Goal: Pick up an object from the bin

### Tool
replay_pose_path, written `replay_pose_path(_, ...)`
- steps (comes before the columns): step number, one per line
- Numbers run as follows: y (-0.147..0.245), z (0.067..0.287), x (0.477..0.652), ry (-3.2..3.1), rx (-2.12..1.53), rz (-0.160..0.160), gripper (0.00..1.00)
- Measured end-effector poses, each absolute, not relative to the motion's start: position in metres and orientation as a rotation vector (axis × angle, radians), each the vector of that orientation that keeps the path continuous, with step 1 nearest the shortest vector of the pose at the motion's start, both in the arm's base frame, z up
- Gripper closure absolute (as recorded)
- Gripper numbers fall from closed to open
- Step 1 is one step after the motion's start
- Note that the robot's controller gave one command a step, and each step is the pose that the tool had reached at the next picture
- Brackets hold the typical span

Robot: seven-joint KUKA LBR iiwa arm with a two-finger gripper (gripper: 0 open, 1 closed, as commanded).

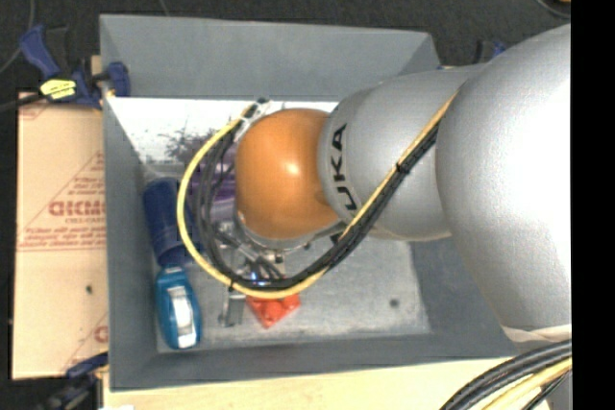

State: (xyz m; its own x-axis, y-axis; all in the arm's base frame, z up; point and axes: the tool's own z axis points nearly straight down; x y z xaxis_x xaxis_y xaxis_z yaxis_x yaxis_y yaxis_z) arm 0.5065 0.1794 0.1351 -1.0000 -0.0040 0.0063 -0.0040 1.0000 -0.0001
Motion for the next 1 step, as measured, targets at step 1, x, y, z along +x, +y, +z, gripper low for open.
replay_pose_path(1,0.1785,0.1396,0.5086,-3.143,-0.002,-0.003,0.00)
